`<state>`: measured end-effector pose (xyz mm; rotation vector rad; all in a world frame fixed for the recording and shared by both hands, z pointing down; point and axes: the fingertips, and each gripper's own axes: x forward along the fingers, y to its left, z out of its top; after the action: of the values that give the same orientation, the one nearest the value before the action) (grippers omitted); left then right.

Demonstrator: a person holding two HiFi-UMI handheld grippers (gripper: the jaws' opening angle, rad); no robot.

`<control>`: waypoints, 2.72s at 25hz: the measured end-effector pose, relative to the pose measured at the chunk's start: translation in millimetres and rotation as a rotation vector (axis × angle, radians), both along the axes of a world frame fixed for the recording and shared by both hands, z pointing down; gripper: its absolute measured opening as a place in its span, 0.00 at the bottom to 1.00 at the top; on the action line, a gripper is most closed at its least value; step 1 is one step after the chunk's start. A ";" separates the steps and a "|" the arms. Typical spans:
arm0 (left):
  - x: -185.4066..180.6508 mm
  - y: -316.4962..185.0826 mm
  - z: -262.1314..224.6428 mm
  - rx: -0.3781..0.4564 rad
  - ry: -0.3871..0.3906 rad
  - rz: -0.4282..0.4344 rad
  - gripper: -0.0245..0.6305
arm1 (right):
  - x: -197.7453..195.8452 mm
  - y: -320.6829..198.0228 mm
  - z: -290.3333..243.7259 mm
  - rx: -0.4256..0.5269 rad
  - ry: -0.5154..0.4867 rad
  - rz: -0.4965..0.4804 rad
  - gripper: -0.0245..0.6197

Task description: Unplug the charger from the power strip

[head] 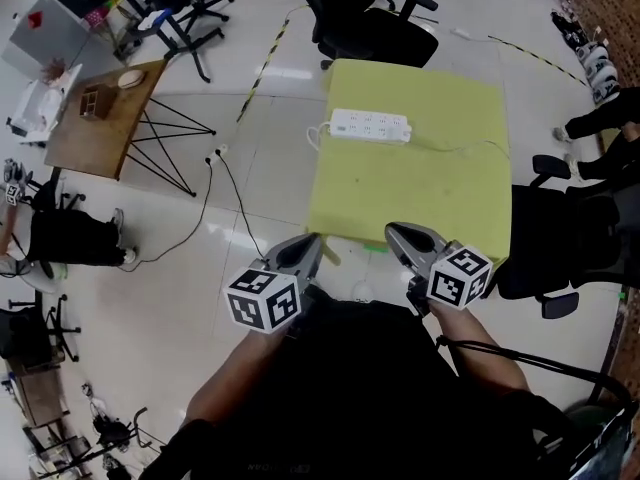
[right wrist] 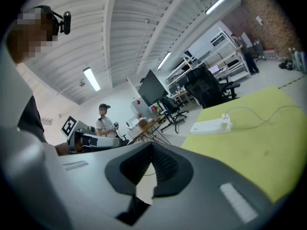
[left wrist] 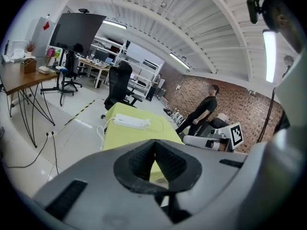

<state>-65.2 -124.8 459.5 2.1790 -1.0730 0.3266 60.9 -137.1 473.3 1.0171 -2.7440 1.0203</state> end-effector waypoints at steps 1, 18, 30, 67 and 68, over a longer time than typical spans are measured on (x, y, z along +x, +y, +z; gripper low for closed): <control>0.9 -5.9 0.6 0.000 -0.001 0.012 0.05 | 2.4 -4.6 2.0 -0.010 -0.002 0.019 0.04; -36.3 -181.3 15.7 0.014 0.023 0.439 0.05 | -42.7 -119.8 5.7 -0.053 0.083 0.437 0.04; -61.8 -232.2 39.6 -0.037 0.055 0.701 0.05 | -54.9 -148.0 9.5 -0.086 0.220 0.706 0.04; -32.0 -275.6 70.7 -0.150 -0.003 0.539 0.05 | 97.6 -265.8 166.3 -0.339 0.363 0.730 0.36; -32.3 -275.4 71.1 -0.151 -0.003 0.538 0.05 | 96.4 -267.7 168.0 -0.340 0.368 0.722 0.36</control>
<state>-97.6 -400.3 530.6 2.2962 -0.4264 0.6270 157.3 -404.7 641.3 1.9374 -1.8402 1.1496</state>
